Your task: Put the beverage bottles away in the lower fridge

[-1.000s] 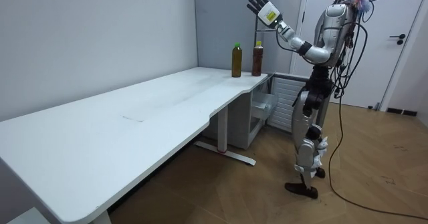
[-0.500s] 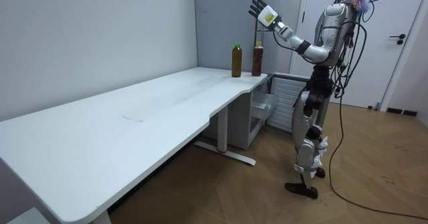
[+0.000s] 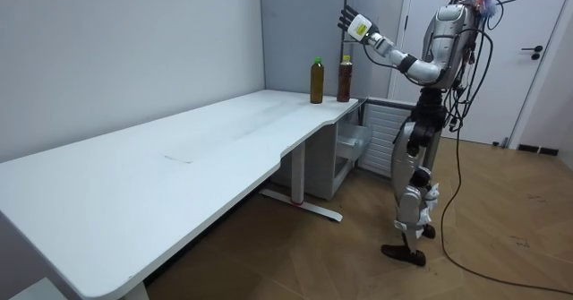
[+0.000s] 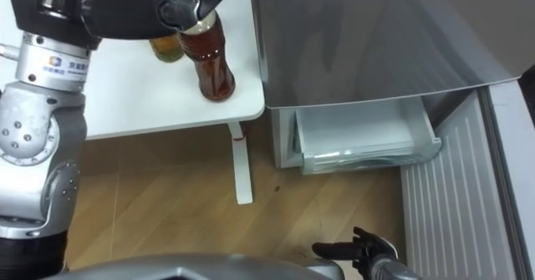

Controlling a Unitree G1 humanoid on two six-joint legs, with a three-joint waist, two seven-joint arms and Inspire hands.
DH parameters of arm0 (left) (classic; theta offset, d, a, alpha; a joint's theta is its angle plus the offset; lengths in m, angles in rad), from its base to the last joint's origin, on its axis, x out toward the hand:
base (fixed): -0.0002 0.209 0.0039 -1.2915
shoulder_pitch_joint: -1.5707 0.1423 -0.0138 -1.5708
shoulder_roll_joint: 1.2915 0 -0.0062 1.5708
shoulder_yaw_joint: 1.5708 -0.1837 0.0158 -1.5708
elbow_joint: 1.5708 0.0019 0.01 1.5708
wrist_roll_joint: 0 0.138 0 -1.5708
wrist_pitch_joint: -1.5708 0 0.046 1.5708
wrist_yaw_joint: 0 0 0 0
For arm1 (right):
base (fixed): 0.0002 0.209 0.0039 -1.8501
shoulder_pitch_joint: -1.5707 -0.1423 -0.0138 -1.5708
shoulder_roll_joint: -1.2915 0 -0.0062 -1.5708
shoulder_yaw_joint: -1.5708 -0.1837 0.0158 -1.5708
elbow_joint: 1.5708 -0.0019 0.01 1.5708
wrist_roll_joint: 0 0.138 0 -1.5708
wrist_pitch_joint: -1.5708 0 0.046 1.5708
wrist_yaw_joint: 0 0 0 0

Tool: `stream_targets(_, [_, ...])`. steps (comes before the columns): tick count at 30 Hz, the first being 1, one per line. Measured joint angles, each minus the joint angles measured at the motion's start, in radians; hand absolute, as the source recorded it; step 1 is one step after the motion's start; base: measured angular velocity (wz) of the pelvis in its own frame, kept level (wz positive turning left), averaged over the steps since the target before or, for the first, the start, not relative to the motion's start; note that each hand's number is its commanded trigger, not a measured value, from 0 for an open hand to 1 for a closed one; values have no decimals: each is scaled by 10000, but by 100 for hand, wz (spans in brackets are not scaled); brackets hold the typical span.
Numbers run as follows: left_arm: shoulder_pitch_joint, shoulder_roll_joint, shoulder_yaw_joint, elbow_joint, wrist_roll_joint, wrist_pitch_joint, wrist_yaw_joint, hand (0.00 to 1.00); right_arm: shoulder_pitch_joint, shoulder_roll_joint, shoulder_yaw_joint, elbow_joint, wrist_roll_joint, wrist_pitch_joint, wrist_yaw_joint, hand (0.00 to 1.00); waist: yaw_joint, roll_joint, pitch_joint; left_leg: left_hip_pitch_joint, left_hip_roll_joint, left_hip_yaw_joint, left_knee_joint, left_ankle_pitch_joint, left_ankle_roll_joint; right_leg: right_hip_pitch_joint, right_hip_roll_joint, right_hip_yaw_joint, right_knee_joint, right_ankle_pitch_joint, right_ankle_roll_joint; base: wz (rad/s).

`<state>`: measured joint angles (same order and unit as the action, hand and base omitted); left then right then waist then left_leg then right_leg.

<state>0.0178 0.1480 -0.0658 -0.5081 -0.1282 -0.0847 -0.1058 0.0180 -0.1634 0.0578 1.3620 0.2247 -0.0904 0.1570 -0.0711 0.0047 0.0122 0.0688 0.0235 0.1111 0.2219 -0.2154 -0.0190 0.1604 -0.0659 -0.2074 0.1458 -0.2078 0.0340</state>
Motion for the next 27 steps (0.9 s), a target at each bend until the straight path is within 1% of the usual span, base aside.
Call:
stream_targets(2, [-2,-7,-11,95,0,7,-94,0,1,7,1,-16,0,24,-37,0,-20,-2,1,19,2,-1,-1,0,0,-5,-1,0,33,-1,1,0])
stream_targets(6, [-7,-19,-159,630,0,56,-170,0,-39,36,11,-11,3,39,-141,0,-29,-16,9,35,2,17,-3,0,1,-11,-2,-8,46,-2,2,0])
stream_targets(7, [-7,-19,-160,757,1,113,-204,0,-52,39,11,-9,3,40,-140,0,-32,-27,15,34,2,19,-2,1,2,-16,-2,2,41,-3,3,0])
stream_targets(9, [-7,-19,-160,810,1,148,-259,0,-57,53,11,-9,3,40,-143,0,-32,-43,20,30,1,26,-2,1,2,-22,-3,14,28,-6,5,0])
stream_targets(14, [-6,-18,-175,864,-4,148,-332,0,-58,59,87,-11,20,37,-142,0,-39,-79,-3,31,-5,26,-6,2,4,-6,-1,67,-31,-6,4,0])
stream_targets(27, [-2,6,-361,989,121,147,-341,0,-76,74,85,11,-15,37,-127,0,-54,-97,-26,58,-8,26,-82,2,4,-10,-1,33,-34,-1,2,0])
